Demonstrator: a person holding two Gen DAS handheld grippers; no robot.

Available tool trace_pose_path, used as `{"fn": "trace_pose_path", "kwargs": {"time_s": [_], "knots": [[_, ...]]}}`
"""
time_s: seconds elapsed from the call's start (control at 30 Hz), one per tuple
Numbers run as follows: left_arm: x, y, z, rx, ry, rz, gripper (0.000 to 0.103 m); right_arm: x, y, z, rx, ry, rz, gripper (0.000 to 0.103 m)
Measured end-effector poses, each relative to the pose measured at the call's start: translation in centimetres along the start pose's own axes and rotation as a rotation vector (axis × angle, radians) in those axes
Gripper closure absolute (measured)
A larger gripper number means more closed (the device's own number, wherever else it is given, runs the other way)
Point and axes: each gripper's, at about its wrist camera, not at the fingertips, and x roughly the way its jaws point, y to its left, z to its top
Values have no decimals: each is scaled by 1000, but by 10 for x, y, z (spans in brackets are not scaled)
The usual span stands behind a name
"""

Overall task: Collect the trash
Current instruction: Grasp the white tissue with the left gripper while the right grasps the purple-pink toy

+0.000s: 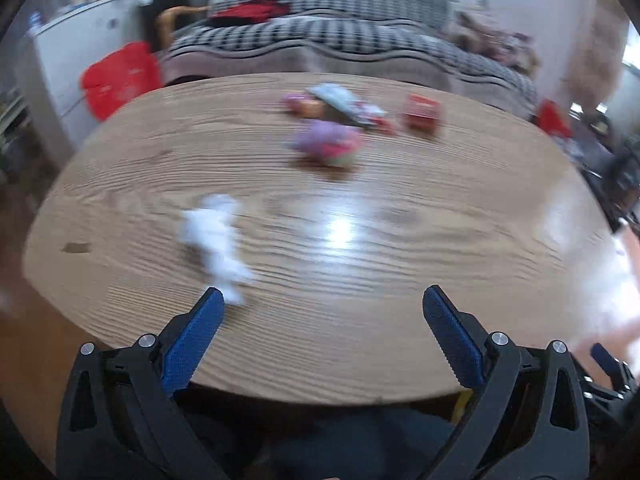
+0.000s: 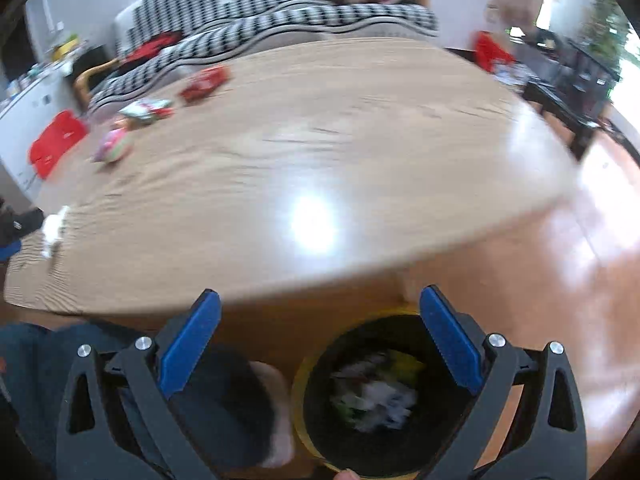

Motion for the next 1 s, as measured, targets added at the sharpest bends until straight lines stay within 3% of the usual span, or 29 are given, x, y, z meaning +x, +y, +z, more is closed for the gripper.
{"fn": "trace_pose_path", "kwargs": {"time_s": [0.17,0.3,0.47,0.57,0.67,0.87,1.0], "knots": [[27,44,14,-65,57,32,7,37,81,32,-140,57,93,7],[56,59,19,-50,99,40,7,70,130,51,-271,90,57,7],[84,76,20,-27,138,41,7,94,163,68,-408,96,33,6],[94,86,27,-14,112,56,6,104,175,83,-469,95,13,6],[102,93,37,1,94,45,6,124,188,101,-449,98,114,5],[105,106,36,19,-11,30,6,147,225,126,-515,70,165,5],[107,104,45,50,45,9,6,162,248,140,-559,79,193,5]]}}
